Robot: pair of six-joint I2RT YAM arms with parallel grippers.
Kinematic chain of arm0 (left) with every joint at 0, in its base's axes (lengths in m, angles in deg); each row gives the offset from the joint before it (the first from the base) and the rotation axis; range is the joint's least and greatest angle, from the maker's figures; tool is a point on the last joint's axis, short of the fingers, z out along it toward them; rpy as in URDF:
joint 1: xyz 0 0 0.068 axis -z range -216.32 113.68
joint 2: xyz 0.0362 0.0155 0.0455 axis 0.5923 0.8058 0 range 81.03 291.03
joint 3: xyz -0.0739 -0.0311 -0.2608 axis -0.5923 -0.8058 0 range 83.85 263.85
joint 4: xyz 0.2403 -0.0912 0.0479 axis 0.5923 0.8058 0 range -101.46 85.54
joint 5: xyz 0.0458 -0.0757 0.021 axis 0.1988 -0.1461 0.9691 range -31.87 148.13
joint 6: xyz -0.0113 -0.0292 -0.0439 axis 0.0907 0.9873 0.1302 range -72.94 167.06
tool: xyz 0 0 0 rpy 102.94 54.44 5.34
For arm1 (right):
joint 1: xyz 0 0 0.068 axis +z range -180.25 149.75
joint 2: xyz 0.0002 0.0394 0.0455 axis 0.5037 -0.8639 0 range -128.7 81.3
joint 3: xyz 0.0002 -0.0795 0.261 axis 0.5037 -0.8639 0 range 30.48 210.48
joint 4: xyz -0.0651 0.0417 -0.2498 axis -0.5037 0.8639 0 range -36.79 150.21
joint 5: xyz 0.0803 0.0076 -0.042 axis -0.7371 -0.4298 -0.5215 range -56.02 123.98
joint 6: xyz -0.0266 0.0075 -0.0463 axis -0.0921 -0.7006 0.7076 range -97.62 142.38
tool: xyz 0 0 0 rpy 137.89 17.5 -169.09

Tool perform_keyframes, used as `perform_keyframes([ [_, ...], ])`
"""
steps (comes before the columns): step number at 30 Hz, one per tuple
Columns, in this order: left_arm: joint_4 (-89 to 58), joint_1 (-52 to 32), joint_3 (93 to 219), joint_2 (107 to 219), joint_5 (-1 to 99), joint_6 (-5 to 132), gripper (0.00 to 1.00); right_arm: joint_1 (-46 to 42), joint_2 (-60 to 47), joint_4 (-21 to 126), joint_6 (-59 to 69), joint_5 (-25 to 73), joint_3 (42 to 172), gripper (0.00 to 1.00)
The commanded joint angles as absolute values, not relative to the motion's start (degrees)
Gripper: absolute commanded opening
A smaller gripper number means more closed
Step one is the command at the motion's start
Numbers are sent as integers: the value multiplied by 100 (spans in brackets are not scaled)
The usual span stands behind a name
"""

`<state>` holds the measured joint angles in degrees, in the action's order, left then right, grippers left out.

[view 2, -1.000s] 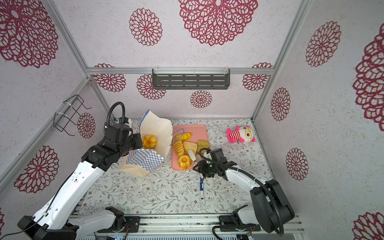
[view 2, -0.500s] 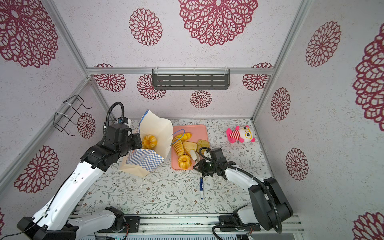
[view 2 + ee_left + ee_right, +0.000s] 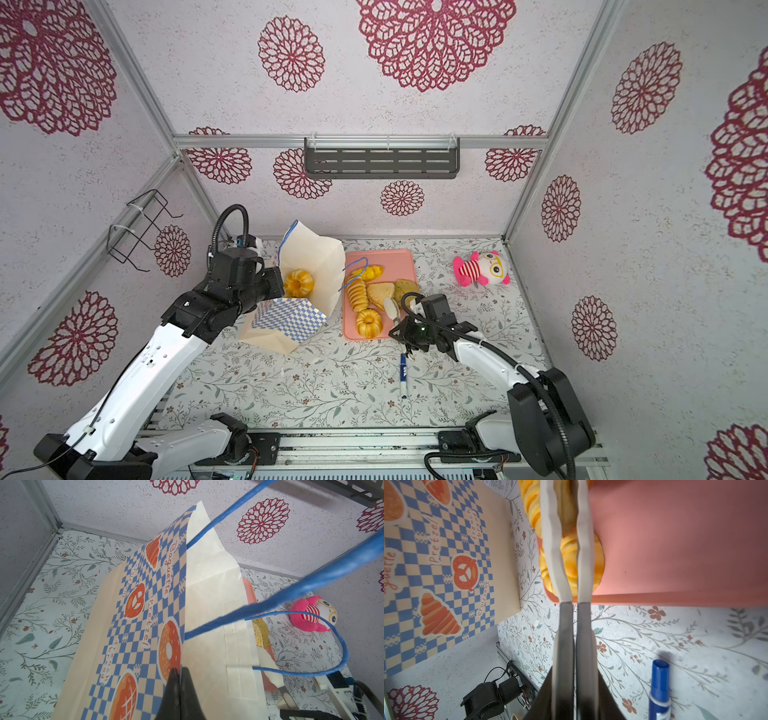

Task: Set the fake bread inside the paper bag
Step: 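Lift the yellow toast slice in the tongs toward the bag with the right gripper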

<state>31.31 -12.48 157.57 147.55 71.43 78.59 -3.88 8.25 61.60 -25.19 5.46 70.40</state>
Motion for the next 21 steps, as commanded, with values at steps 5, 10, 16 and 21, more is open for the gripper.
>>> perform_keyframes([
  [5,3099,-1300,15714,14703,7123,7835,0,-367,1409,6881,-1952,999,7715,18],
  [10,3099,-1302,15739,14730,7118,7819,0,-380,1690,7481,-1696,1442,8087,16],
  [16,3093,-1311,15777,14765,7098,7812,0,-390,1983,8153,-1357,2017,8726,14],
  [21,3100,-1305,15810,14800,7088,7801,0,-384,2164,8358,-1119,2268,9233,14],
])
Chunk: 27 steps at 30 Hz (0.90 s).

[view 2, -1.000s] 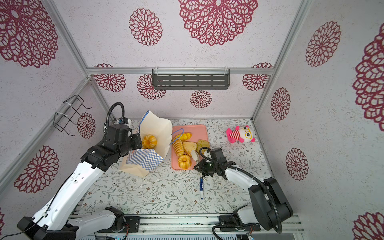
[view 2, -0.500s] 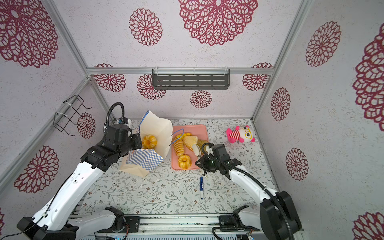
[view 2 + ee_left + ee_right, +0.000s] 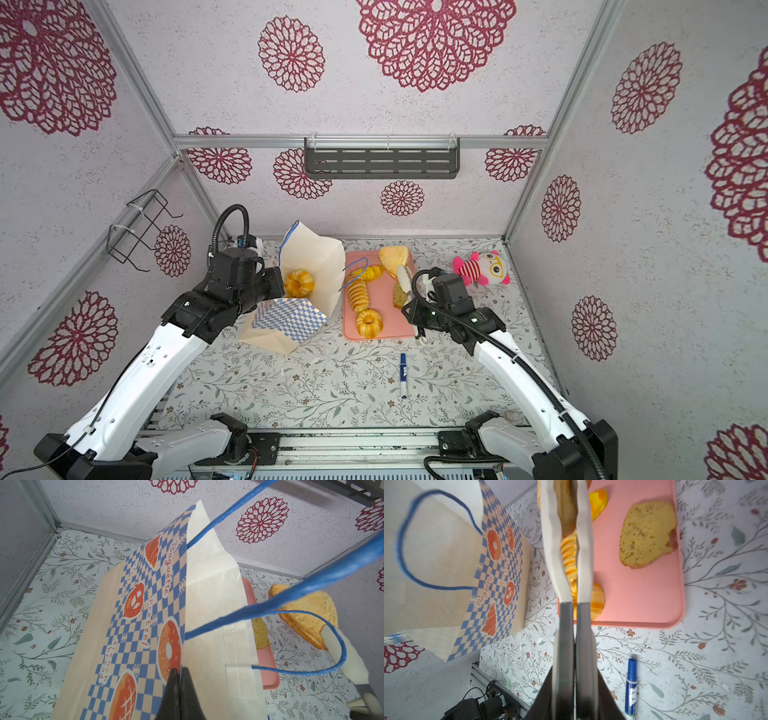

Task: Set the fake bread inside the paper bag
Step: 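Lift the yellow toast slice in the tongs toward the bag with the right gripper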

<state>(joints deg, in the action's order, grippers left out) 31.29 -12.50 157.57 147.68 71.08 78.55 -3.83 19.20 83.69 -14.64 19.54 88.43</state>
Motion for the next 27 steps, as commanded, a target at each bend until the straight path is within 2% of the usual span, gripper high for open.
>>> perform_keyframes([
  [1,3102,-1310,15812,14809,7079,7795,0,-381,2182,8370,-1063,2273,9343,14],
  [11,3092,-1310,15900,14911,7045,7797,0,-40,2054,8000,-744,1758,10118,14],
  [19,3116,-1305,15909,14880,7053,7808,0,1105,1612,8255,-333,2310,10644,14],
  [27,3137,-1304,15909,14800,7070,7814,0,1421,1336,8589,-208,2585,10683,15],
])
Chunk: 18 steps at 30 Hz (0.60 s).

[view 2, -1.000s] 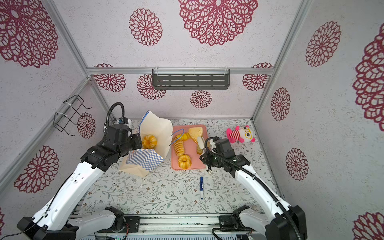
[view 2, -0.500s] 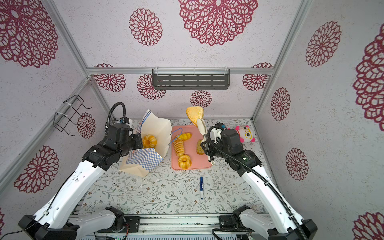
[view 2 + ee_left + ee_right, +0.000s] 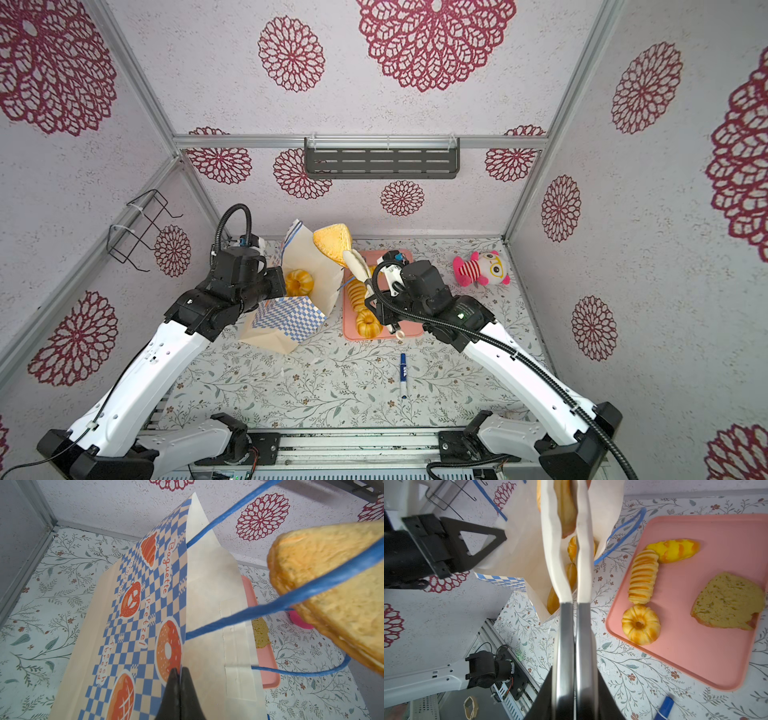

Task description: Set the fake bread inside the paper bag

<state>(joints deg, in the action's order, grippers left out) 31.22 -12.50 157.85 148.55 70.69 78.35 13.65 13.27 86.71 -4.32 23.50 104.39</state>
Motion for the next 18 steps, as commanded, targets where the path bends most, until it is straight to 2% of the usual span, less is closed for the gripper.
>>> perform_keyframes([
  [1,3135,-1311,15909,14792,7070,7813,0,1452,1273,8647,-183,2589,10715,15],
  [6,3160,-1311,15924,14791,7069,7812,0,1695,971,8865,-62,2670,10924,18],
  [11,3174,-1303,15909,14769,7070,7826,0,1891,641,9060,58,2874,11197,26],
  [18,3187,-1310,15875,14723,7075,7824,0,1941,444,9074,89,2985,11356,49],
])
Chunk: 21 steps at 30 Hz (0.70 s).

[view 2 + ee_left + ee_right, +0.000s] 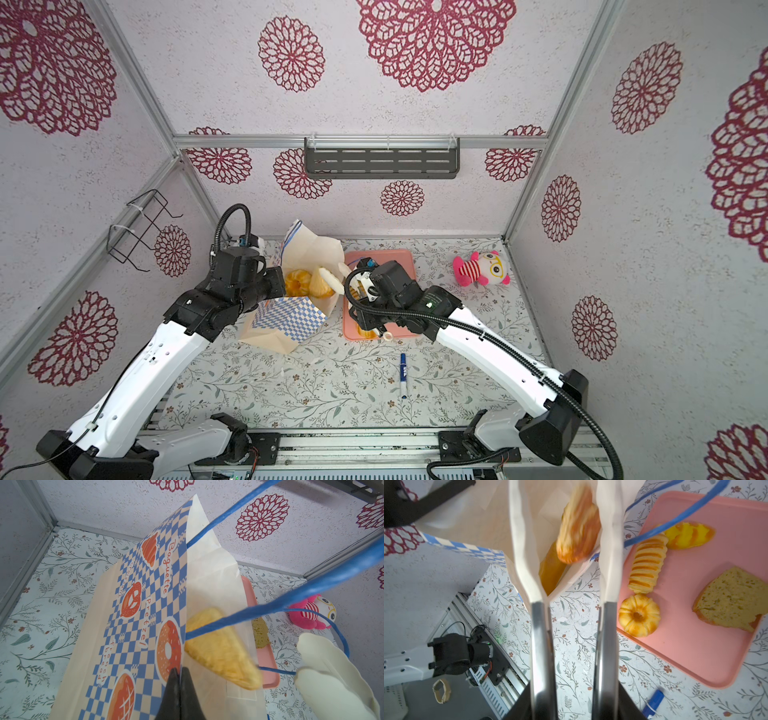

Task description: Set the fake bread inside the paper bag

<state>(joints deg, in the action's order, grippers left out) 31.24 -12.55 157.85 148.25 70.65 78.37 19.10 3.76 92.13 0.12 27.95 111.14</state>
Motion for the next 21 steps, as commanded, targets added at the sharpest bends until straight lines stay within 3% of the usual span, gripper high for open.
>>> perform_keyframes([
  [1,3182,-1305,15874,14715,7079,7819,0,1941,449,9066,89,3007,11349,50],
  [21,3162,-1311,15821,14686,7097,7801,0,1726,1294,8863,-125,4256,11057,49],
])
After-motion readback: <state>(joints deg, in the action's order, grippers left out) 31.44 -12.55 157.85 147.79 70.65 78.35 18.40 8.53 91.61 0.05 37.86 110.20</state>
